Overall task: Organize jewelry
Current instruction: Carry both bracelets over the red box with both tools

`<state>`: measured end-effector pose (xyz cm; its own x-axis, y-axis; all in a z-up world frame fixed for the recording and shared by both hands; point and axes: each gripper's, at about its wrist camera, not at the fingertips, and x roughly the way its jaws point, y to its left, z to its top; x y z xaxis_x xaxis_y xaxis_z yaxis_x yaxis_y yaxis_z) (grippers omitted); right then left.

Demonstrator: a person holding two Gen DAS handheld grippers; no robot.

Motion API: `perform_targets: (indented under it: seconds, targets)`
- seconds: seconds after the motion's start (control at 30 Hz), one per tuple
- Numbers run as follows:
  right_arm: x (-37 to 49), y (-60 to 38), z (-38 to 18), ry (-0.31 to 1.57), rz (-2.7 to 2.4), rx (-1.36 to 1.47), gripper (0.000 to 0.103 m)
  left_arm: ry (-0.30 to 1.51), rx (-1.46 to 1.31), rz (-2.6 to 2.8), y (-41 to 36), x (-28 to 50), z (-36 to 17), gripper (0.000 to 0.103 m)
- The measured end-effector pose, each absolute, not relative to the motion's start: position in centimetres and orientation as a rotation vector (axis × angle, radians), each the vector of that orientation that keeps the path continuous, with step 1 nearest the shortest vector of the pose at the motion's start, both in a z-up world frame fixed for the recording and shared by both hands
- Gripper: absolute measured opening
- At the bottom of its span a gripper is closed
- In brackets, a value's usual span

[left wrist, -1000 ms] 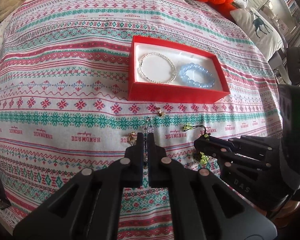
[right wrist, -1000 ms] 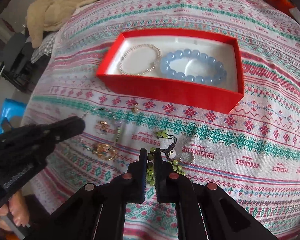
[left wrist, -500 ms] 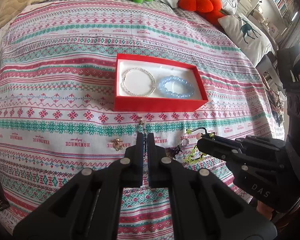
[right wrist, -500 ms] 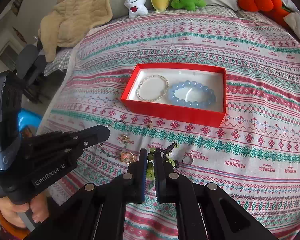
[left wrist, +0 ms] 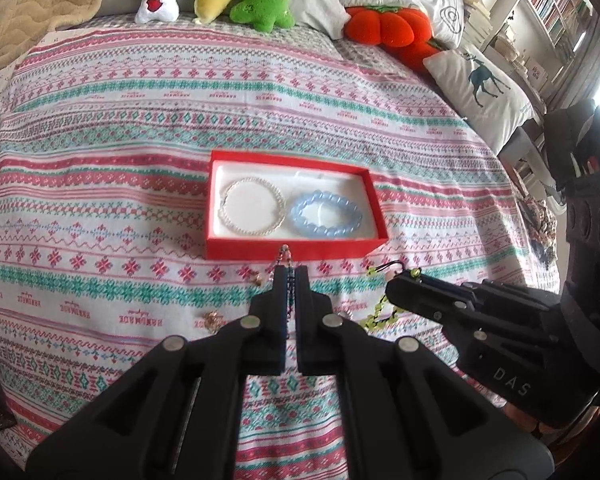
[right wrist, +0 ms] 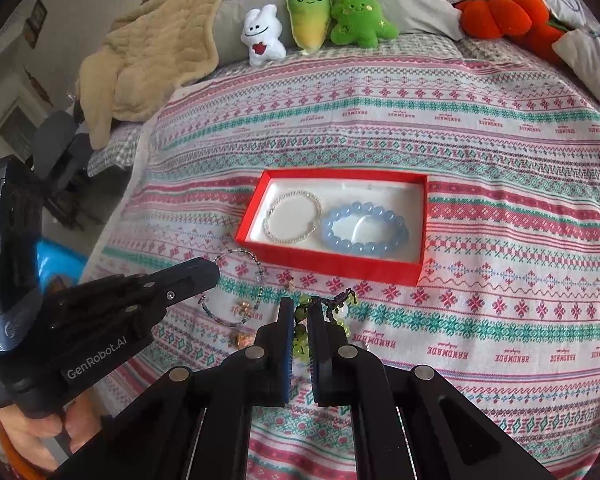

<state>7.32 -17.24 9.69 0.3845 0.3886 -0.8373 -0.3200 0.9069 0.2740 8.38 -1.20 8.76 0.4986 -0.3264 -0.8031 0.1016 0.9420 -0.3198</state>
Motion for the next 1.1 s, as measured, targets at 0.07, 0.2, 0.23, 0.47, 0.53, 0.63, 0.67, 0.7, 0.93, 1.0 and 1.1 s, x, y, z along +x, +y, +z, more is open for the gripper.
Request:
perform_targets:
  seconds: [0.07, 0.2, 0.23, 0.47, 0.53, 0.63, 0.67, 0.7, 0.93, 1.0, 1.1]
  targets:
    - [7.8, -17.8, 9.9, 1.077, 0.447, 0.085, 0.007, 0.998, -0.251, -0.272, -1.6, 8.9, 9.2, 0.004]
    - [8.8, -18.7, 10.3, 1.058, 0.429, 0.101, 0.007, 0.952, -0.292, -0.313, -2.7, 10.2, 10.3, 0.004]
    - [9.0, -18.9, 10.3, 1.054, 0.425, 0.105, 0.007, 0.941, -0.312, -0.328, -3.0, 10.7, 10.5, 0.004]
    - [10.8, -20.6, 10.4, 1.014, 0.396, 0.137, 0.007, 0.941, -0.407, -0.367, -4.1, 13.5, 9.0, 0.004]
    - [11.4, -21.0, 10.1, 1.007, 0.387, 0.145, 0.007, 0.963, -0.409, -0.362, -4.1, 14.2, 7.8, 0.004]
    - [12.2, -21.5, 9.8, 1.002, 0.376, 0.159, 0.007, 0.993, -0.399, -0.329, -3.7, 14.9, 6.2, 0.004]
    - [12.4, -21.6, 9.7, 1.002, 0.374, 0.162, 0.007, 1.002, -0.395, -0.317, -3.6, 15.1, 5.7, 0.004]
    - [12.6, -21.7, 9.6, 1.002, 0.373, 0.164, 0.007, 1.007, -0.385, -0.304, -3.6, 15.1, 5.5, 0.004]
    - [13.9, -21.2, 9.1, 0.995, 0.357, 0.155, 0.007, 1.029, -0.276, -0.205, -3.2, 15.0, 4.5, 0.004]
    - [14.2, -20.8, 8.8, 1.000, 0.356, 0.152, 0.007, 1.032, -0.259, -0.187, -2.8, 15.0, 4.3, 0.004]
    - [14.8, -19.9, 8.4, 1.002, 0.360, 0.141, 0.007, 1.029, -0.236, -0.163, -2.3, 14.9, 4.3, 0.004]
